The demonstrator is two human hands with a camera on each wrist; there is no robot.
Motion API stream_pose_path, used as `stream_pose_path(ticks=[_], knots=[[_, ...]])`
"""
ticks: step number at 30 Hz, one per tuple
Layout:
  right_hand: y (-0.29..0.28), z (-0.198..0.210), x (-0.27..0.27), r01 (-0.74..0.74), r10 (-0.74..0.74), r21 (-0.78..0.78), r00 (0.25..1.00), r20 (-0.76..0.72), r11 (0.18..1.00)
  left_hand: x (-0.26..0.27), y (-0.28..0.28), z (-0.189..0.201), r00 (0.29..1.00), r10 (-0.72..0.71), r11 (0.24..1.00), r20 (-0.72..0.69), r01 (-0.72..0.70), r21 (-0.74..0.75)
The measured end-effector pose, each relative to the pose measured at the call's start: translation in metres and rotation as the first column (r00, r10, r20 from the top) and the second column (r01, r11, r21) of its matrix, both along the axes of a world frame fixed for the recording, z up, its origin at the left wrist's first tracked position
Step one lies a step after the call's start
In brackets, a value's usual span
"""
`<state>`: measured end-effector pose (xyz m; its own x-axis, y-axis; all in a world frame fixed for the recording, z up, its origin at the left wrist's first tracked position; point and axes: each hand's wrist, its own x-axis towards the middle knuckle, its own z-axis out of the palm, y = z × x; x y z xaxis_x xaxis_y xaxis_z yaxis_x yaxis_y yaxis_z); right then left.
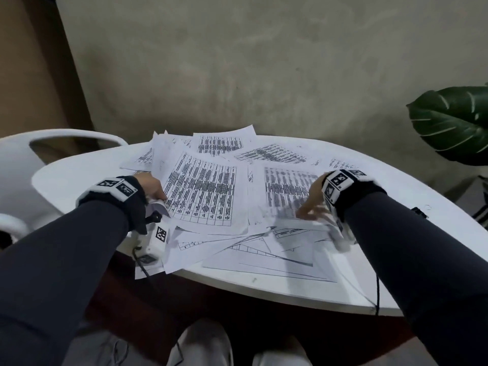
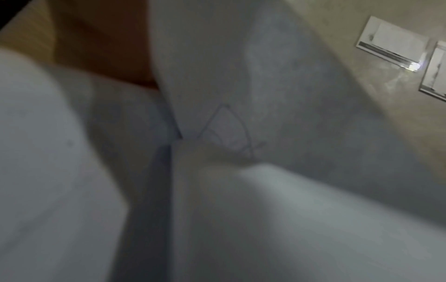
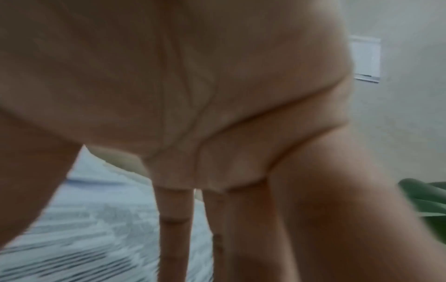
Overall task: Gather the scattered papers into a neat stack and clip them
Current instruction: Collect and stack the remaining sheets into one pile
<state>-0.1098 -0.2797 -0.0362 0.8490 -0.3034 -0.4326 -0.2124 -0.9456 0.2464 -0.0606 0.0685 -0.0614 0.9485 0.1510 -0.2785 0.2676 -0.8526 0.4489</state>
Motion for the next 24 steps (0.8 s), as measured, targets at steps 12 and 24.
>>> stream_pose_path(ticks=[12,24], knots=[[-0.003,-0.008,-0.045,0.039,-0.040,0.062,0.999,0.013,0.997,0.002,-0.001,-0.001,0.995,-0.095,0.994,0.006,0.095,0.052],[-0.025,-0.015,-0.048,0.137,-0.129,-0.032,0.975,0.180,0.990,-0.019,-0.012,0.004,0.982,-0.186,0.947,-0.042,0.191,0.257]])
